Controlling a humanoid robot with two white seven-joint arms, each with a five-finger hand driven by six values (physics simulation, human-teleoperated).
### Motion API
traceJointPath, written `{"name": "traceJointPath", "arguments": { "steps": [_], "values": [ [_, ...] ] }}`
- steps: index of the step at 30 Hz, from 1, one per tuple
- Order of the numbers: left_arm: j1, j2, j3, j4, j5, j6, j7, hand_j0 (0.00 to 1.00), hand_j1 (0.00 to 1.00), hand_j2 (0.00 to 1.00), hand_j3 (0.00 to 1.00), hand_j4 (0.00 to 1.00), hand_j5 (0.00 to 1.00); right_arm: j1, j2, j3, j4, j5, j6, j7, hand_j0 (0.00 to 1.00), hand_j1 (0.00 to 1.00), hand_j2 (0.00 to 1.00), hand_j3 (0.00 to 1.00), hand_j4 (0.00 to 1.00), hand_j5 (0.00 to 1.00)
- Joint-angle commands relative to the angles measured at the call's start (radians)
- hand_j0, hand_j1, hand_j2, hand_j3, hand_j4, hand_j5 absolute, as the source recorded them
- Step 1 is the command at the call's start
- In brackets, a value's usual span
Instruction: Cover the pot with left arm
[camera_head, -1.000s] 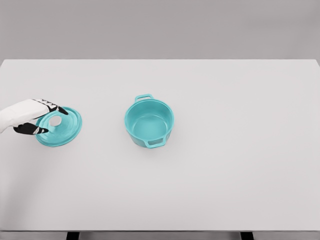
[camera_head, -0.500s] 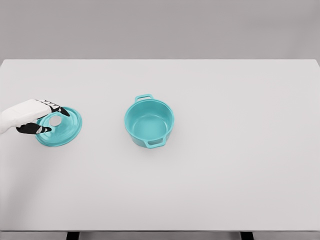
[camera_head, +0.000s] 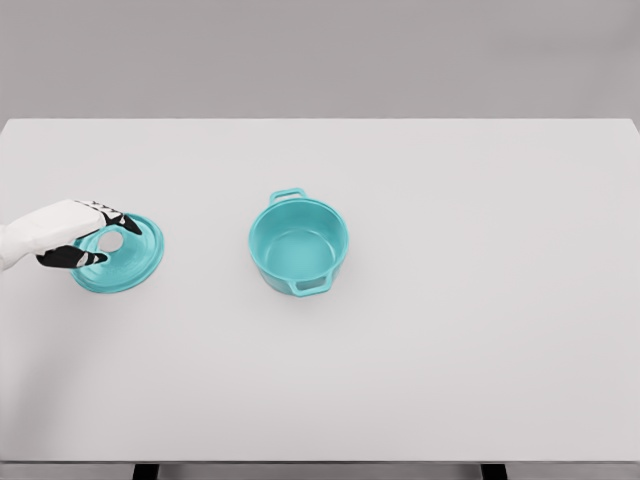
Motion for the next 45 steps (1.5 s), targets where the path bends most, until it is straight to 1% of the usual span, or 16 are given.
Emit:
{"name": "traceJointPath", "arguments": {
  "steps": [1,14,25,28,32,37,45],
  "values": [
    [0.0,0.001,0.001,0.001,0.007,0.003,0.0,0.7,0.7,0.7,0.7,0.7,0.7,0.0,0.0,0.0,0.0,0.0,0.0,0.0,1.0,1.0,1.0,1.0,1.0,1.0],
    [0.0,-0.001,0.003,0.03,0.005,0.003,0.0,0.66,0.66,0.66,0.66,0.66,0.66,0.0,0.0,0.0,0.001,0.0,0.0,0.0,1.0,1.0,1.0,1.0,1.0,1.0],
    [0.0,-0.001,0.003,0.029,0.007,0.003,0.0,0.64,0.64,0.64,0.64,0.64,0.64,0.0,0.0,0.0,0.001,0.0,0.0,0.0,1.0,1.0,1.0,1.0,1.0,1.0],
    [0.0,-0.001,0.003,0.029,0.007,0.003,0.0,0.6,0.6,0.6,0.6,0.6,0.6,0.0,0.0,0.0,0.0,0.0,0.0,0.0,1.0,1.0,1.0,1.0,1.0,1.0],
    [0.0,-0.007,0.003,0.029,0.007,0.003,0.0,0.59,0.59,0.59,0.59,0.59,0.59,0.0,0.0,0.0,0.0,0.0,0.0,0.0,1.0,1.0,1.0,1.0,1.0,1.0],
    [0.0,-0.01,0.004,0.029,0.007,0.003,0.0,0.55,0.55,0.55,0.55,0.55,0.55,0.0,0.0,0.0,0.001,0.0,0.0,0.0,1.0,1.0,1.0,1.0,1.0,1.0],
    [0.0,-0.009,0.01,0.018,0.013,0.003,0.0,0.55,0.55,0.55,0.55,0.55,0.55,0.0,0.0,0.0,0.0,0.0,0.0,0.0,1.0,1.0,1.0,1.0,1.0,1.0]
  ]
}}
